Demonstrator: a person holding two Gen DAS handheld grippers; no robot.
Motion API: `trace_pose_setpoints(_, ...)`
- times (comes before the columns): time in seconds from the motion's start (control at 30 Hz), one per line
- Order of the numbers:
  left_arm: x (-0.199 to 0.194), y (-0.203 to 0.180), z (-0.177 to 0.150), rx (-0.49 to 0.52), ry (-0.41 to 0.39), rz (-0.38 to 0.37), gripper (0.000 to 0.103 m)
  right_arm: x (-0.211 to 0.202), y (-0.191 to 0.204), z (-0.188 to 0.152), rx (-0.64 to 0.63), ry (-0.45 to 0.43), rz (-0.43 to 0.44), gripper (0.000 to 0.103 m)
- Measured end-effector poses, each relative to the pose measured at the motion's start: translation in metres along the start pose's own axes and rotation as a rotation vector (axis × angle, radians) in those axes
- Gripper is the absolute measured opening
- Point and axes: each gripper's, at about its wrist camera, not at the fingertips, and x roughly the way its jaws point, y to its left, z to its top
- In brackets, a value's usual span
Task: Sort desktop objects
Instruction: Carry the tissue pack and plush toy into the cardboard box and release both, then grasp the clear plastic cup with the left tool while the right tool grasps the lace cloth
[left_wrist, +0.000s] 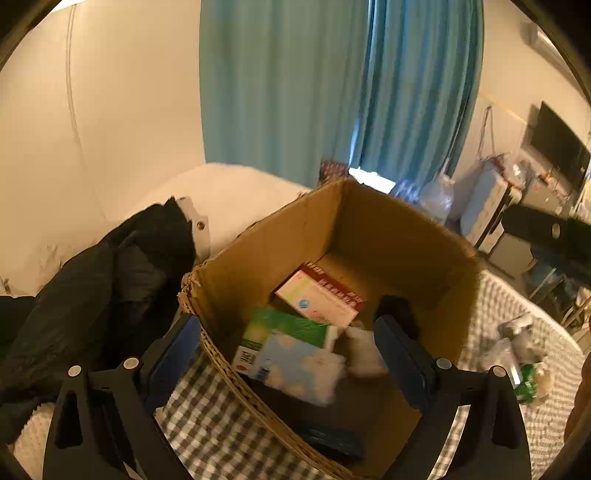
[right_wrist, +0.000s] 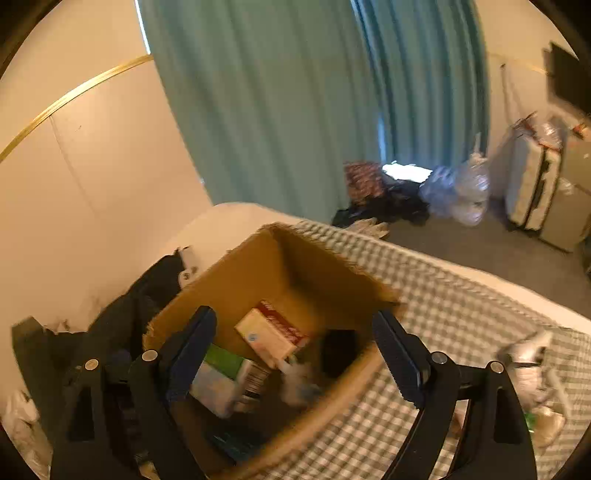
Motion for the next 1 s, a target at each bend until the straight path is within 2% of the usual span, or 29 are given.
trace_pose_setpoints(0.17,-0.049,-0.031,-0.003,0.023,-0.055,-0.033,0.101,-0.057,-0.021,-0.019,-0.026,-0.048,-0.069,0.087)
trace_pose_setpoints(0.23,-0.072,-0.049,-0.006,0.038,-0.084,-0.052,0.103,-0.082,-0.033,-0.031,-0.026,-0.055,-0.098,0.091)
trace_pose_setpoints(0.33,-0.102,-0.078,-0.014,0.065,-0.115,-0.072,0.103,-0.117,-0.056,-0.051,-0.013,-0.073,-0.144,0.092)
trace_pose_setpoints(0.47,-0.128,-0.124,-0.037,0.115,-0.112,-0.128,0.103,-0.156,-0.088,-0.080,0.007,-0.072,-0.215,0.092)
trace_pose_setpoints(0.63,-0.142,-0.168,-0.077,0.153,-0.088,-0.129,0.103,-0.199,-0.133,-0.126,0.055,-0.074,-0.274,0.092)
trace_pose_setpoints(0.73,-0.152,-0.191,-0.101,0.171,-0.084,-0.138,0.103,-0.213,-0.158,-0.164,0.087,-0.062,-0.337,0.092)
trace_pose_setpoints(0.8,-0.155,-0.202,-0.112,0.184,-0.076,-0.145,0.103,-0.215,-0.176,-0.192,0.134,-0.041,-0.348,0.092)
trace_pose_setpoints(0.9,-0.156,-0.218,-0.125,0.198,-0.063,-0.137,0.103,-0.208,-0.202,-0.230,0.213,-0.018,-0.345,0.092)
trace_pose_setpoints(1.0,-0.151,-0.229,-0.137,0.213,-0.044,-0.140,0.103,-0.198,-0.221,-0.255,0.231,0.033,-0.381,0.092)
